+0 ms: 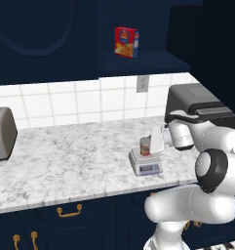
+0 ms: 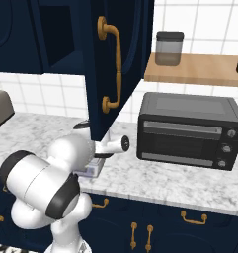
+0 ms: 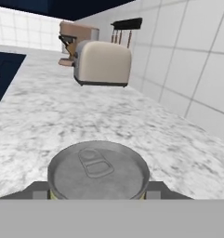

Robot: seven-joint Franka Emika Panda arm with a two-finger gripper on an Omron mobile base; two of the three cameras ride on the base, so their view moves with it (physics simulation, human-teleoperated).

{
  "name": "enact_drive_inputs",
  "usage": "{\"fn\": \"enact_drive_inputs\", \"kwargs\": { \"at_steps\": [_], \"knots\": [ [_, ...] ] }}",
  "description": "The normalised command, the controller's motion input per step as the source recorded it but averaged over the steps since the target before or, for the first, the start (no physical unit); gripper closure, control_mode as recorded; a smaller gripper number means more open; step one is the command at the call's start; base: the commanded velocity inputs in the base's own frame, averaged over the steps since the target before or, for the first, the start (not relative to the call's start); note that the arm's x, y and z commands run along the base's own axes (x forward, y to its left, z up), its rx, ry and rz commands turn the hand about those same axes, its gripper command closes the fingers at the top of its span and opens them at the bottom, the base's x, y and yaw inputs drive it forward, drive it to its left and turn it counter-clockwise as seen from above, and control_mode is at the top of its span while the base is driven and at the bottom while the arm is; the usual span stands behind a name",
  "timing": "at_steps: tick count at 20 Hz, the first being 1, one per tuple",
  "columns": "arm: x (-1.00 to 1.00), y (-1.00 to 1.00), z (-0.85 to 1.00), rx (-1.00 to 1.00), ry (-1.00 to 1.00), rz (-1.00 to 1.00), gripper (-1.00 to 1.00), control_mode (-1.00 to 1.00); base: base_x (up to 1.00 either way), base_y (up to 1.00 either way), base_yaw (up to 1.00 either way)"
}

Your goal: Pick the canned food and place it on the digital scale for weighing, and close the cabinet.

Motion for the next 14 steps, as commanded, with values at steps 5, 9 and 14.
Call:
{"fn": "enact_drive_inputs", "kwargs": {
  "at_steps": [5,9,14],
  "knots": [
    [-0.02,0.06,-0.10,0.00,0.00,0.00,-1.00,-1.00,0.00,0.00,0.00],
    [-0.13,0.00,0.00,0.00,0.00,0.00,-1.00,-1.00,0.00,0.00,0.00],
    [-0.21,0.00,0.00,0.00,0.00,0.00,-1.00,-1.00,0.00,0.00,0.00]
  ]
}}
